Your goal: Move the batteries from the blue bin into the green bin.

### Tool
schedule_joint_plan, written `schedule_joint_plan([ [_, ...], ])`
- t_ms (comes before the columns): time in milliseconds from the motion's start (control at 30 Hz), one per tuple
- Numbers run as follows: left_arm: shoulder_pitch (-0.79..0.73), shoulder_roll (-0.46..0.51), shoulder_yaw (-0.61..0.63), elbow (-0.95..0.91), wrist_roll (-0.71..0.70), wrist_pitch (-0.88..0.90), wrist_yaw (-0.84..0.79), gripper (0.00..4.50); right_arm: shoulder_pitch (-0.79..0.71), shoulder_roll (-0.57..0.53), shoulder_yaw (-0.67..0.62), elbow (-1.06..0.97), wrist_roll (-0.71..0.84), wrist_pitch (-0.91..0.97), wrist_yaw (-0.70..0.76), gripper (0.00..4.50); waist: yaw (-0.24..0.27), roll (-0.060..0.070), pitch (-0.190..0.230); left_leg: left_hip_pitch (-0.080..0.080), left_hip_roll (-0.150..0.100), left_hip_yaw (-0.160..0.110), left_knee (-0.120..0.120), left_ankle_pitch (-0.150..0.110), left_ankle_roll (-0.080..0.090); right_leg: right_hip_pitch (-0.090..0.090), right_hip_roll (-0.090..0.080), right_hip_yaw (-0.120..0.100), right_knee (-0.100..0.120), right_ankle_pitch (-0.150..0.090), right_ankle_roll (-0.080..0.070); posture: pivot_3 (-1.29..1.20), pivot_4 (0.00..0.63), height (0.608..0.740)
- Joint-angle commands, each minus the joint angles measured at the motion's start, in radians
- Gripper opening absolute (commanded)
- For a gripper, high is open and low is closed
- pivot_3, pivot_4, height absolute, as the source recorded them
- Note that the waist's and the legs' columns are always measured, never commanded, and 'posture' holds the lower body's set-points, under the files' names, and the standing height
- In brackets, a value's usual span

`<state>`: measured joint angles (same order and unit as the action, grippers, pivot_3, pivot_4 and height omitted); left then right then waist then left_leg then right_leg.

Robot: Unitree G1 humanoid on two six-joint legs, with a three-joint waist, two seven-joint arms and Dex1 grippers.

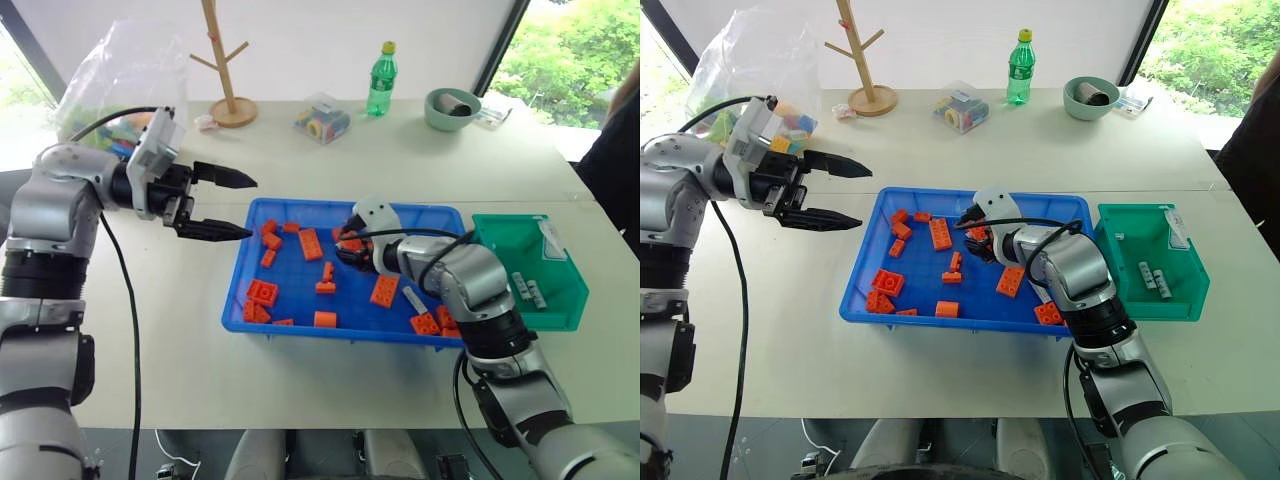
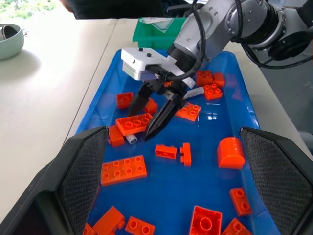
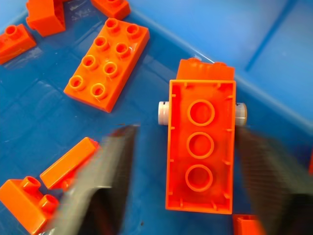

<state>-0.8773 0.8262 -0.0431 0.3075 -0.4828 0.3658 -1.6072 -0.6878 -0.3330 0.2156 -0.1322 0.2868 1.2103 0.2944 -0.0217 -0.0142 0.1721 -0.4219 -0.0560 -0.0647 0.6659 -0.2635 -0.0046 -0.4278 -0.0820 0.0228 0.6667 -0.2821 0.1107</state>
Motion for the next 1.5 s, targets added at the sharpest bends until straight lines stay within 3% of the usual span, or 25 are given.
schedule_joint_plan([
  [33,-0.016,0.015,0.036,-0.019,-0.003,-0.001,0.004,4.50,-0.004,-0.007,-0.024,-0.025,-0.010,-0.016,0.006,1.81,0.000,0.000,0.000,0.000,0.000,0.000,0.000,0.000,0.000,0.000,0.000,0.000,0.000,0.000,0.000,0.00,0.150,0.727],
  [200,-0.023,0.009,0.034,-0.010,0.000,-0.006,0.005,4.50,-0.032,-0.010,-0.031,-0.052,-0.011,-0.009,0.014,1.81,-0.002,0.000,0.000,0.000,0.000,0.000,0.000,0.000,0.000,0.000,0.000,0.000,0.000,0.000,0.000,0.00,0.150,0.727],
  [333,-0.021,0.006,0.033,-0.010,0.002,-0.010,0.005,4.50,-0.092,0.051,-0.032,-0.160,0.072,0.020,0.070,1.81,-0.009,0.000,0.000,0.000,0.000,0.000,0.000,0.000,0.000,-0.001,0.000,0.000,0.001,0.000,0.000,0.00,0.150,0.727],
  [500,-0.027,0.002,0.032,-0.004,0.007,-0.013,0.004,4.50,-0.086,0.100,0.048,-0.158,0.103,0.045,0.110,1.81,-0.022,0.000,0.000,0.001,0.000,-0.001,0.000,0.000,0.000,0.000,0.000,0.000,0.001,0.000,0.000,0.00,0.150,0.727],
  [600,-0.028,0.000,0.032,-0.003,0.011,-0.015,0.003,4.50,-0.085,0.122,0.088,-0.105,0.095,0.026,0.126,2.73,-0.022,0.000,0.000,0.001,0.000,0.000,0.000,0.000,0.000,0.000,0.000,0.000,0.002,0.000,0.000,0.00,0.150,0.727],
  [700,-0.028,0.002,0.034,-0.006,0.013,-0.015,0.003,4.50,-0.104,0.115,0.109,-0.059,0.068,-0.014,0.137,4.19,-0.022,0.000,0.000,0.001,0.000,0.000,0.000,0.000,-0.001,0.000,0.000,0.000,0.002,0.000,0.000,0.00,0.150,0.727],
  [833,-0.028,0.004,0.035,-0.009,0.014,-0.015,0.006,4.50,-0.129,0.002,0.104,-0.058,0.059,-0.101,0.235,4.19,-0.020,0.000,0.000,0.001,0.000,-0.001,0.000,0.001,-0.001,0.000,0.000,0.000,0.002,0.000,0.000,0.00,0.150,0.727],
  [967,-0.029,0.001,0.036,0.000,0.016,-0.022,0.005,4.50,-0.147,-0.206,0.127,0.004,0.030,-0.310,0.466,4.19,-0.020,0.000,0.000,0.001,-0.001,0.000,0.000,0.001,-0.001,0.000,0.000,0.000,0.002,0.000,0.000,0.00,0.150,0.727],
  [1067,-0.032,-0.004,0.035,0.005,0.018,-0.029,0.007,4.50,-0.159,-0.286,0.165,0.100,-0.018,-0.492,0.615,4.19,-0.022,0.000,0.000,0.001,0.000,0.000,0.000,0.000,-0.001,0.000,0.000,0.000,0.002,0.000,0.000,0.00,0.150,0.727],
  [1200,-0.037,-0.009,0.033,0.005,0.018,-0.030,0.010,4.50,-0.190,-0.285,0.188,0.237,-0.074,-0.646,0.720,4.19,-0.033,0.000,0.000,0.002,0.001,0.001,0.000,0.000,-0.001,0.000,0.002,0.000,0.003,0.000,0.000,0.00,0.150,0.727],
  [1500,-0.026,0.015,0.043,-0.013,0.012,-0.024,0.007,4.50,-0.289,-0.159,0.224,0.609,-0.234,-0.931,0.787,4.19,-0.039,0.000,0.000,0.003,0.001,0.001,0.000,0.001,-0.001,0.000,0.001,0.001,0.003,0.000,0.000,0.00,0.150,0.727],
])
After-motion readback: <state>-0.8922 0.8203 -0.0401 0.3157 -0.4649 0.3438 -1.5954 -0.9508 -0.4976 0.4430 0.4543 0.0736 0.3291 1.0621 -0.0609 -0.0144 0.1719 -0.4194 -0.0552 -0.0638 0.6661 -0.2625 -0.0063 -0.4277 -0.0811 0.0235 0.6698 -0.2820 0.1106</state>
